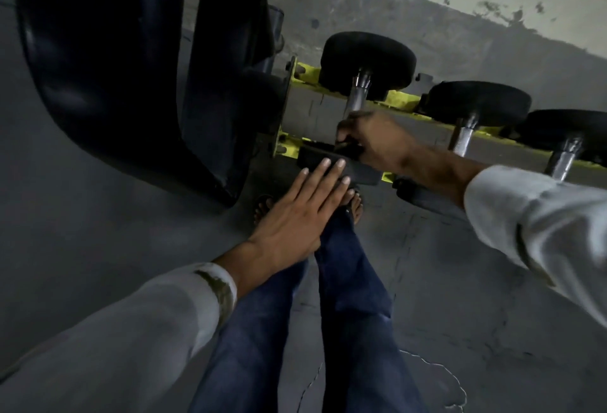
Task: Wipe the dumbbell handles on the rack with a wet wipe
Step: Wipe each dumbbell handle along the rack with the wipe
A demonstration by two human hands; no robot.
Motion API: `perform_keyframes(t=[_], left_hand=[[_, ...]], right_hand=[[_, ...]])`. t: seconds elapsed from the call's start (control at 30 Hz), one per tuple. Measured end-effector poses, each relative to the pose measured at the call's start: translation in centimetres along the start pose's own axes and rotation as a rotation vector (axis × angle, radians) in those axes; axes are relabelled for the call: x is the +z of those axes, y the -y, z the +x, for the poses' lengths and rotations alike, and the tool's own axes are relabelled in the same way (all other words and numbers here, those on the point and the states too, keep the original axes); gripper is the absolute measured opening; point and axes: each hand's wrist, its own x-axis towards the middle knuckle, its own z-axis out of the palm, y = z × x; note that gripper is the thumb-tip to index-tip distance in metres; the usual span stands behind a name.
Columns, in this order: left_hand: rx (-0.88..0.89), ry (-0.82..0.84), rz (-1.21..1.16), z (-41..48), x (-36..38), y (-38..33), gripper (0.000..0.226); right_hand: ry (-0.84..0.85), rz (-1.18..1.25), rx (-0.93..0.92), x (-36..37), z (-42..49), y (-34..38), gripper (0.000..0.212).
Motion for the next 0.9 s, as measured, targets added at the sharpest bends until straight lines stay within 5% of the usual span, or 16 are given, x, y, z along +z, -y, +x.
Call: perform_keyframes(t=[0.1,0.2,0.3,0.53,0.67,0.9], left_hand=[[-0.005,0.010,-0.020,0.1,-0.1,-0.3,0.098],[-0.013,0.046,-0.024,0.2,-0.2,-0.3,0.096],[-0.005,0.068,-0.038,0.1,-0.3,-0.3,0.093],[0.011,0.062,-0.067,0.0,-0.5,0.1,0.098],[0.028,0.094,-0.044,-0.1,-1.2,0.4,0.102],[0.016,0.114,-0.025,0.1,-1.2,0.3,0.106]], right_hand=[[-0.185,0.524,0.361,2.0,-1.8,-1.2,0.007],[-0.281,0.668,0.488,3.8,-1.8,-2.3,0.015],[-0.315,1.101,0.642,4.0,-0.4,-2.8,0.017],[-0.204,2.124,0.547,1.3,4.7,-4.6,0.033],[-0.215,2.224,0.531,1.3,5.0,-4.8,0.035],[-0.871,1.998,0.840,3.0,6.4,-2.2,0.020]])
